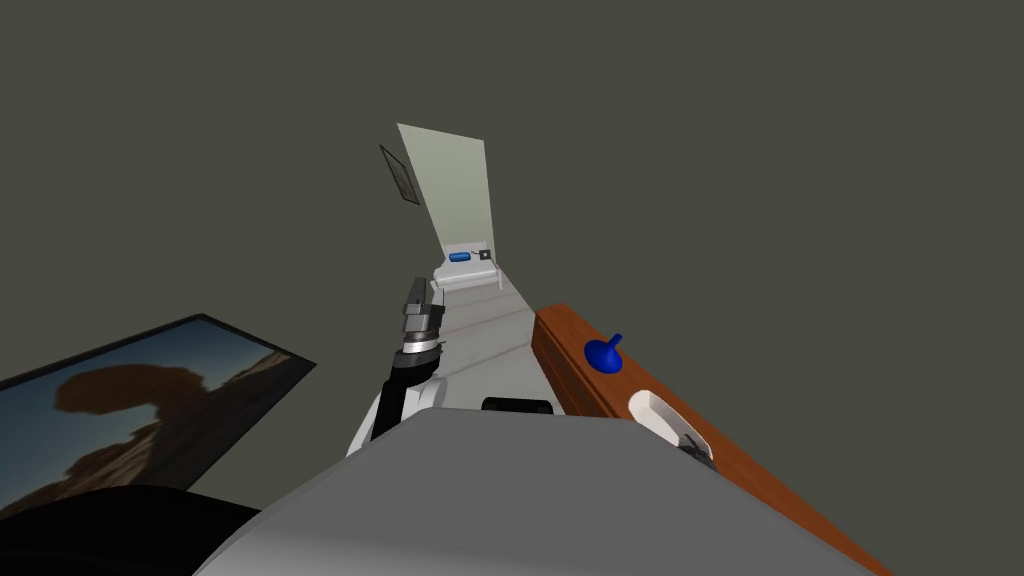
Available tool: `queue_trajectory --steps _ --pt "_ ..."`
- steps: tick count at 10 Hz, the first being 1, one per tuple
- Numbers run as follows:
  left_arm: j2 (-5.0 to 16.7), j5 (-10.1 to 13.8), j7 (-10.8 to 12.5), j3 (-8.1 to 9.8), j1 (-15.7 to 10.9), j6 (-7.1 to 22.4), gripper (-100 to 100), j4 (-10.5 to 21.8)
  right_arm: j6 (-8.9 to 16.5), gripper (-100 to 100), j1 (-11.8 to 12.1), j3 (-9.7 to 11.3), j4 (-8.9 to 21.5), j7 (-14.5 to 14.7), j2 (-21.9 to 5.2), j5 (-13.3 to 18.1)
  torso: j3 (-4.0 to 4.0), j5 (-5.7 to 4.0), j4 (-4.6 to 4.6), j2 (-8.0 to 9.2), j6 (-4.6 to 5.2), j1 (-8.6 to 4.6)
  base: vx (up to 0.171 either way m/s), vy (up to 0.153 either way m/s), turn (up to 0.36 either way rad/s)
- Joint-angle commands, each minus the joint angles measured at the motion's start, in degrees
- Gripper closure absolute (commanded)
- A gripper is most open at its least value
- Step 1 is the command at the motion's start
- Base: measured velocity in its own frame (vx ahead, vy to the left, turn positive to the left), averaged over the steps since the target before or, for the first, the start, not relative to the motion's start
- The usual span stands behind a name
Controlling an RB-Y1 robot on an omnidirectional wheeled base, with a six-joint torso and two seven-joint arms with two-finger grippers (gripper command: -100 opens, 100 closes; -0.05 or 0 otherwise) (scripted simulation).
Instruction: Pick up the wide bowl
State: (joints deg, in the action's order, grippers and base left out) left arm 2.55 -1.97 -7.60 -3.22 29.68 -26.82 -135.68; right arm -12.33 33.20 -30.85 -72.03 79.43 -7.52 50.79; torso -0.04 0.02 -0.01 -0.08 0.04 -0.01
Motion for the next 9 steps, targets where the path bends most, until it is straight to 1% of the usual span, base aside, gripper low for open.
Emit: queue_trajectory --steps 1,2,3,4,5,6,7,8,9 --pt "0.0 0.0 0.0 0.0 0.0 0.0 0 0.0 1.0 -100 -0.2 -1.0 2.4 2.9 0.8 2.0 0.0 0.0 0.0 0.0 0.0 0.0 0.034 -0.02 0.135" --pt "0.0 0.0 0.0 0.0 0.0 0.0 0 0.0 1.0 -100 -0.2 -1.0 2.4 3.0 0.8 2.0 -0.01 -0.01 -0.01 -0.02 0.01 -0.03 0.021 -0.015 0.04" --pt "0.0 0.0 0.0 0.0 0.0 0.0 0 0.0 1.2 -100 -0.2 -1.7 3.8 4.5 1.2 3.0 0.0 -0.01 0.0 0.0 0.02 -0.01 0.015 -0.008 0.074" --pt "0.0 0.0 0.0 0.0 0.0 0.0 0 0.0 1.2 -100 -0.2 -1.7 3.8 4.5 1.2 3.0 0.01 0.0 0.0 0.03 0.01 0.01 0.011 -0.007 0.055" --pt "0.0 0.0 0.0 0.0 0.0 0.0 0 0.0 1.4 -100 -0.2 -2.4 5.1 5.9 1.8 3.9 0.02 0.0 0.01 0.04 0.02 0.02 0.019 -0.013 0.064" --pt "0.0 0.0 0.0 0.0 0.0 0.0 0 0.0 1.6 -100 -0.2 -2.9 6.1 7.1 2.4 4.6 0.01 0.0 0.0 0.02 0.01 0.0 0.031 -0.022 0.11" --pt "0.0 0.0 0.0 0.0 0.0 0.0 0 0.0 1.8 -100 -0.3 -3.8 7.5 8.8 3.8 5.7 -0.01 -0.01 0.0 -0.01 0.01 -0.03 0.029 -0.047 0.151" --pt "0.0 0.0 0.0 0.0 0.0 0.0 0 0.0 1.9 -100 -0.3 -4.2 8.1 9.6 5.0 6.2 -0.01 -0.03 0.0 -0.01 0.01 -0.11 0.033 -0.06 0.098" --pt "0.0 0.0 0.0 0.01 0.0 0.0 0 0.0 0.9 -100 -0.8 -4.8 8.4 9.9 4.5 5.8 -0.02 -0.03 -0.01 -0.03 0.02 -0.16 0.016 -0.027 0.015"
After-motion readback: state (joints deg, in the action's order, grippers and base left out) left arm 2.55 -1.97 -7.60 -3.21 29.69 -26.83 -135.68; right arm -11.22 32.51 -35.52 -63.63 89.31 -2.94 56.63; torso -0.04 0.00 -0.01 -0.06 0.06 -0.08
